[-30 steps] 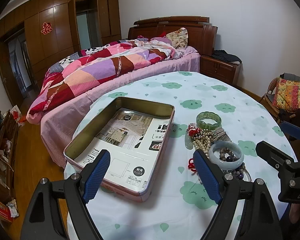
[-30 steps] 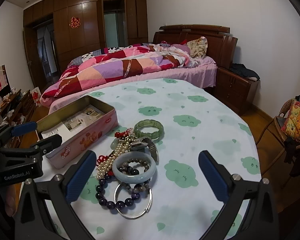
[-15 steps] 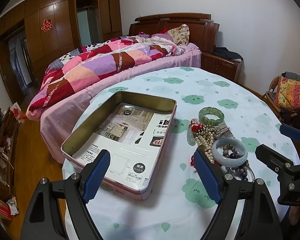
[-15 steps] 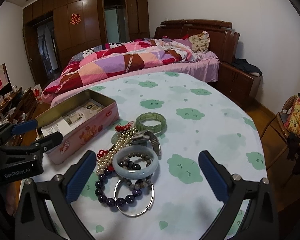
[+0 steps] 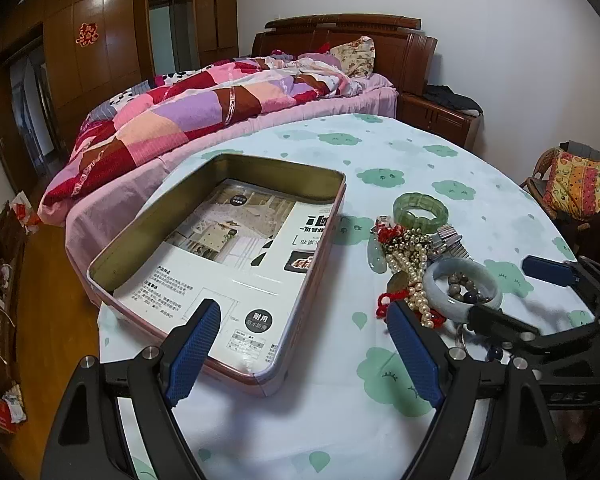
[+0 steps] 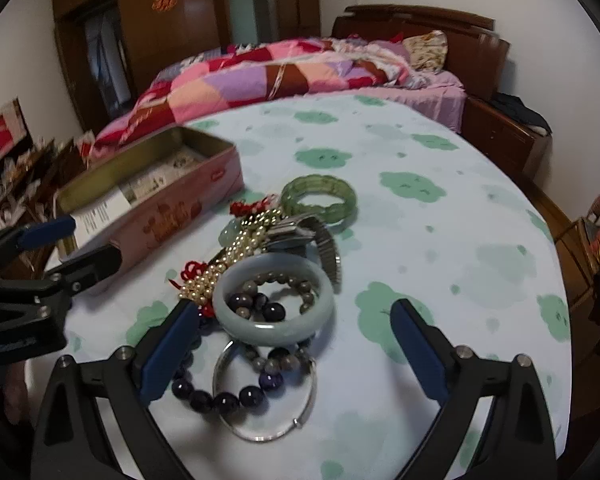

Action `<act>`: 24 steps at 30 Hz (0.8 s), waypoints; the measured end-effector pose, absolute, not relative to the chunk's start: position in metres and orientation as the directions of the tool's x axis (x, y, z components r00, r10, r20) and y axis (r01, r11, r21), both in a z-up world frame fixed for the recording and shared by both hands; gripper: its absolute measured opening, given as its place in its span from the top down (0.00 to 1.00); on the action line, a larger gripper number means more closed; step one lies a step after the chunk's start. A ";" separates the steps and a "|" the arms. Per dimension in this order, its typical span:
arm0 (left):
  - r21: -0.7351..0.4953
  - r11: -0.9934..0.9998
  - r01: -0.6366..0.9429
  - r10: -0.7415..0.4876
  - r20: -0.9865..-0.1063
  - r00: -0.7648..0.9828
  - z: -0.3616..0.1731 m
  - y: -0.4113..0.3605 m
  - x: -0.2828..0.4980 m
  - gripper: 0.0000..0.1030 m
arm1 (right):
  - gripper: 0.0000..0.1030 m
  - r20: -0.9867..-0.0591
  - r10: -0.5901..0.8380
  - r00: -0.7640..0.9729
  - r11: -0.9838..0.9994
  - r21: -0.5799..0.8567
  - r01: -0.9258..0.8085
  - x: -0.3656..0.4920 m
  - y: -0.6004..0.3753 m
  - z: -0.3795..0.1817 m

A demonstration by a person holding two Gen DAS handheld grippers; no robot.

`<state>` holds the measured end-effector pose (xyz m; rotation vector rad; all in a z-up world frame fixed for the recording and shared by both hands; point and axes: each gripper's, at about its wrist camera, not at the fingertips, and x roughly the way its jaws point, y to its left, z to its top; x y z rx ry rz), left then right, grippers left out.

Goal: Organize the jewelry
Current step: 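Grasp the pale white jade bangle with the right tool and lift it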

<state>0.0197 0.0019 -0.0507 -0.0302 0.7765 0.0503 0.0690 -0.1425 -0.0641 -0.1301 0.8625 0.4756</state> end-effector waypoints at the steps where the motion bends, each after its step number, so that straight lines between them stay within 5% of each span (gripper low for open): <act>1: -0.008 0.998 -0.057 0.035 -0.701 0.712 -0.051 0.002 0.020 0.17 | 0.04 -0.761 0.347 0.548 0.886 0.075 -0.457 0.071 -0.140 -0.065; 8: -0.012 0.999 -0.046 0.024 -0.705 0.709 -0.053 0.001 0.020 0.17 | 0.05 -0.796 0.328 0.510 0.869 0.043 -0.492 0.084 -0.126 -0.075; 13: -0.012 0.999 -0.041 0.021 -0.705 0.709 -0.054 0.000 0.021 0.17 | 0.25 -0.799 0.370 0.474 0.855 0.093 -0.510 0.087 -0.128 -0.080; 24: -0.003 1.000 0.010 -0.009 -0.689 0.725 -0.044 -0.013 0.024 0.17 | 0.25 -0.706 0.391 0.591 0.889 0.124 -0.440 0.078 -0.153 -0.061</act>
